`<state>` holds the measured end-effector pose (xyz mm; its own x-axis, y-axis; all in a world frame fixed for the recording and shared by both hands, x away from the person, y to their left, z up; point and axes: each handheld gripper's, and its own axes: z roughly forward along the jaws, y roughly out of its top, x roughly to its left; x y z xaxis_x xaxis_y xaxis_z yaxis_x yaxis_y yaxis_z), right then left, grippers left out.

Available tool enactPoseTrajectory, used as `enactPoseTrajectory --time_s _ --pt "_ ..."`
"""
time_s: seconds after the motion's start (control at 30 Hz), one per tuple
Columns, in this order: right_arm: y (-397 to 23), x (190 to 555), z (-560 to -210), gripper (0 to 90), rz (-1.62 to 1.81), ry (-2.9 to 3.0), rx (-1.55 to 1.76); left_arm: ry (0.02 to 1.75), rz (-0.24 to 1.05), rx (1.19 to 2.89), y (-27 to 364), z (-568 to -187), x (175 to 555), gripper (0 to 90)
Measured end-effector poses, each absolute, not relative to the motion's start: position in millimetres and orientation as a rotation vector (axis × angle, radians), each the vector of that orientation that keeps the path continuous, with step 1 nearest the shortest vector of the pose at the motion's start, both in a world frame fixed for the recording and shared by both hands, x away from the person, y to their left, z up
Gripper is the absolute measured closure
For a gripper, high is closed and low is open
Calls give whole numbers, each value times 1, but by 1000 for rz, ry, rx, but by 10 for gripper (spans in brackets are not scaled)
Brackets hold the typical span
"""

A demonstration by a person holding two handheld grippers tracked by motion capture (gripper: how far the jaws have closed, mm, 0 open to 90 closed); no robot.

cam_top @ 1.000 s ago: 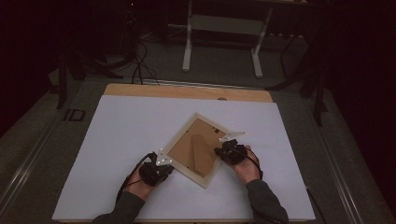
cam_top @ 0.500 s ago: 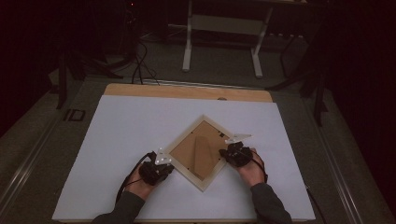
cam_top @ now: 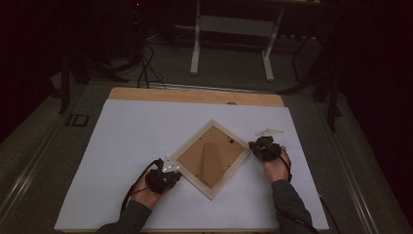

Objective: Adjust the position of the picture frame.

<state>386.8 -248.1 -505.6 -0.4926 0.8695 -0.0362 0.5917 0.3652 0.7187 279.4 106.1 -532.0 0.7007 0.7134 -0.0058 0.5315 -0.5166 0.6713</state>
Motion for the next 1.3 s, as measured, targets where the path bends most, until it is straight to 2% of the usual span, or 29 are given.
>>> enactPoseTrajectory --time_s 0.73,1.3 --pt "-262 410 -520 900 835 2238 1371 943 370 2243 102 -532 277 890" --pt "-267 406 -523 900 815 2285 1349 937 369 2244 101 -532 278 898"
